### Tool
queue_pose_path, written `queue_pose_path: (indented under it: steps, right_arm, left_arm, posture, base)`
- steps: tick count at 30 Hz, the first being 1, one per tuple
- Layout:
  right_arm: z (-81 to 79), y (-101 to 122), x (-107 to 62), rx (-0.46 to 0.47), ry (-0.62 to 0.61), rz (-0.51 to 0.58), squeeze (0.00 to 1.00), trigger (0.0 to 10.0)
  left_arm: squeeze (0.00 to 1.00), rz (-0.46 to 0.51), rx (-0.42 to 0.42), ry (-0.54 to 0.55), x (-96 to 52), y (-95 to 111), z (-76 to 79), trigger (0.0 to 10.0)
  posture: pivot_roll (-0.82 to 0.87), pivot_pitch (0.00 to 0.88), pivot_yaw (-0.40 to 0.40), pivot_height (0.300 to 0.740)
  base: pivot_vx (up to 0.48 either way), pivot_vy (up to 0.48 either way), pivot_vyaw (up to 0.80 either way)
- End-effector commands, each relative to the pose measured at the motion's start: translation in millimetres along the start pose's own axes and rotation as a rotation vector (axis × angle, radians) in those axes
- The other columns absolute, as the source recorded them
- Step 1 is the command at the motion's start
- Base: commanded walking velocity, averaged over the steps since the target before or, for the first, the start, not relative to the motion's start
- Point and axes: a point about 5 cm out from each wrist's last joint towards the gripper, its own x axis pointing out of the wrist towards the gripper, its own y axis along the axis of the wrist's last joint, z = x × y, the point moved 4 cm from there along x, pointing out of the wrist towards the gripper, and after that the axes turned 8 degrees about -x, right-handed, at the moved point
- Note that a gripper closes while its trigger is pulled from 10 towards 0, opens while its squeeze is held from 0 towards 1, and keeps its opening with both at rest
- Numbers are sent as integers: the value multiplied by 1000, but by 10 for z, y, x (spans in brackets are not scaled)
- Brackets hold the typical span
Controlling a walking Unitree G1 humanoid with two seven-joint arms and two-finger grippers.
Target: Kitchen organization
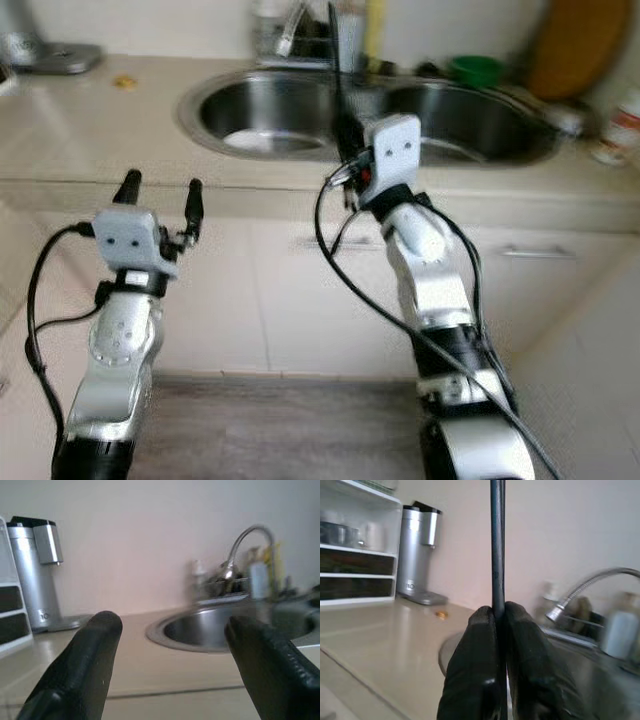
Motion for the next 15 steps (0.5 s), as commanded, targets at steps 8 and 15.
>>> queue_pose_path:
  steps: [8, 15]
  right_arm:
    - [237, -6, -44, -20, -83, 0, 0, 10000]
    - [303, -35, -63, -33, -135, -8, 0, 10000]
  left_arm:
    - [0, 18, -21, -37, 15, 43, 118, 10000]
    - [0, 16, -22, -43, 14, 35, 127, 10000]
  posture:
    - [5, 0, -27, 740]
    - [6, 0, -23, 740]
  base:
    - [458, 0, 0]
    - [446, 0, 0]
